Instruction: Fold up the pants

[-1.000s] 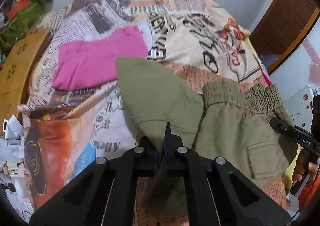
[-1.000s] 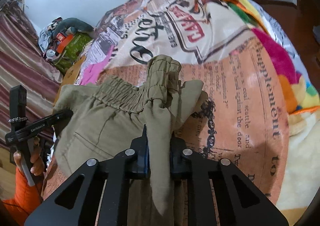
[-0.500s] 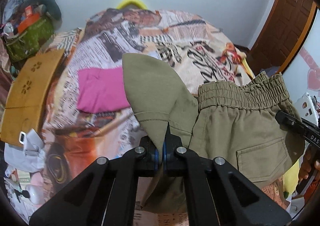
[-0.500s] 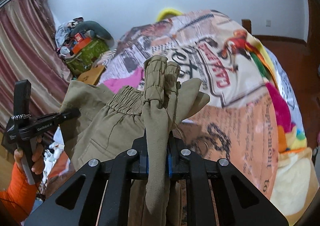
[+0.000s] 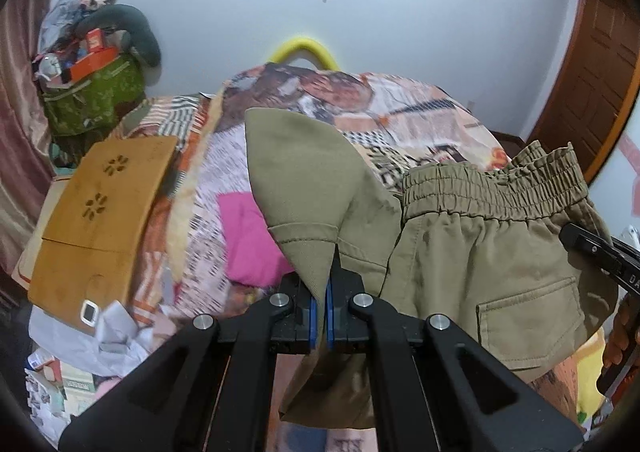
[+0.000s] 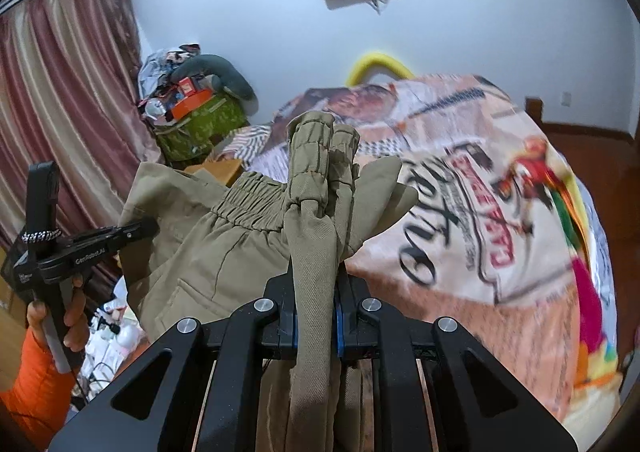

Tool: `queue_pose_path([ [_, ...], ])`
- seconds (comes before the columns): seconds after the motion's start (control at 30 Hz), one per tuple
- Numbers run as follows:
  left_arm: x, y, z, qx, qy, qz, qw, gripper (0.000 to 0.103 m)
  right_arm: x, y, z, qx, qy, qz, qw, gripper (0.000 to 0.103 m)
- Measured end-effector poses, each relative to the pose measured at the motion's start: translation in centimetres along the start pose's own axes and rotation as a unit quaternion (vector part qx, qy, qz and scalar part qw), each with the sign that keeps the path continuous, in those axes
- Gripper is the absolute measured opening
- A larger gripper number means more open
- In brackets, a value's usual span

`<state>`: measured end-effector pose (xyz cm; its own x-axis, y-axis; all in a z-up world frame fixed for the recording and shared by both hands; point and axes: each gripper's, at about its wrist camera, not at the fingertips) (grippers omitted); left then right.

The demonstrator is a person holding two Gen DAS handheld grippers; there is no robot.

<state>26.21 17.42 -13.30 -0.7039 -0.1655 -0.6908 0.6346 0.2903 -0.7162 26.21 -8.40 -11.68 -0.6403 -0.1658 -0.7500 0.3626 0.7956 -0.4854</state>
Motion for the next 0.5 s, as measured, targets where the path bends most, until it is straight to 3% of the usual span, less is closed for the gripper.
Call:
queue_pose_path([
  [0.5,-3.7,9.4,-5.4,-0.063,-0.035,-0.012,0.9973,0.003,-4.9,10.6,-0.5,-0.010,-0.041,-0.013,0.999,0.010],
])
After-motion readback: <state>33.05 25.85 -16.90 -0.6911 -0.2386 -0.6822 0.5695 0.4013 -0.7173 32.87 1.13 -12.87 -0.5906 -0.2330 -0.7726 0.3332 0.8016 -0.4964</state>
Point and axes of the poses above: each gripper's, at about its wrist camera, not at the fingertips, and y roughly the way its jaws point, z to its right, x to its underside, and after that the axes turned 15 degrees about -x, right-handed
